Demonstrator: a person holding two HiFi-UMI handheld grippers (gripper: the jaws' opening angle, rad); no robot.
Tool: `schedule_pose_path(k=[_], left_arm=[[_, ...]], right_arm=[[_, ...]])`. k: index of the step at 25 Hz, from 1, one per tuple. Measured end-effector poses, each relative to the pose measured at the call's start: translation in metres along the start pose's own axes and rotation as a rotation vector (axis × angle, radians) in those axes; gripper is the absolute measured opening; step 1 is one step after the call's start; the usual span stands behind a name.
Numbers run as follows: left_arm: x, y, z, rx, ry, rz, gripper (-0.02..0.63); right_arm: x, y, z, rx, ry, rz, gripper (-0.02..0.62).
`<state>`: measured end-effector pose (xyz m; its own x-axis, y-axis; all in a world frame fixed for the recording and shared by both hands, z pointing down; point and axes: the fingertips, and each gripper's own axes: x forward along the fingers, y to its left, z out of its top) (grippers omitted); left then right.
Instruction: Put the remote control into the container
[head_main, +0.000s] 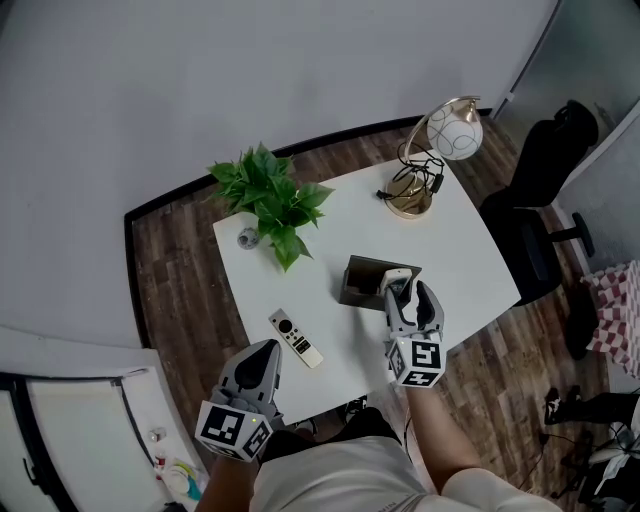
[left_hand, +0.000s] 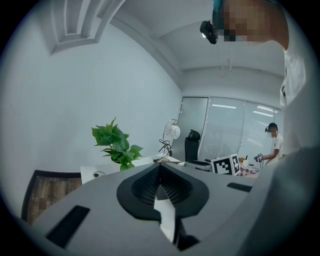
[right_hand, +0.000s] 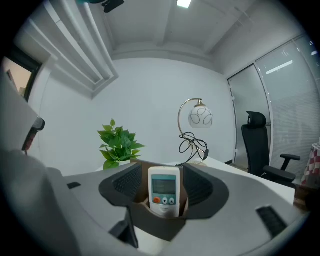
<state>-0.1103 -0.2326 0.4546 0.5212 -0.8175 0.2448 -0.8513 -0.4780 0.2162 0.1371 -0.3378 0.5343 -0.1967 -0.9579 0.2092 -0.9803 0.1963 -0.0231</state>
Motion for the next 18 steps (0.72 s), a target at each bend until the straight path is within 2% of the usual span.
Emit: schedule_pose_path(k=[5, 8, 12, 18], left_arm=[[-0.004, -0.004, 0.008, 0.005, -0.027, -0.004, 0.008], [-0.007, -0.005, 0.013, 0.011, -0.042, -0.005, 0.008], [-0.010, -0.006, 0.023, 0.022, -0.071, -0.006, 0.008], [-0.021, -0.008, 0.037, 0.044, -0.114, 0.002, 0.008]], right_arm=[[-0.023, 0.009, 0.030, -0.041, -0.017, 0.049, 0.254], [-0.038, 0.013, 0.050, -0.068, -0.028, 0.053, 0.170], [-0.055, 0.022, 0.076, -0.055, -0.053, 0.089, 0.058], [-0.073, 0.051, 0.089, -0.047, -0.024, 0.194, 0.018]])
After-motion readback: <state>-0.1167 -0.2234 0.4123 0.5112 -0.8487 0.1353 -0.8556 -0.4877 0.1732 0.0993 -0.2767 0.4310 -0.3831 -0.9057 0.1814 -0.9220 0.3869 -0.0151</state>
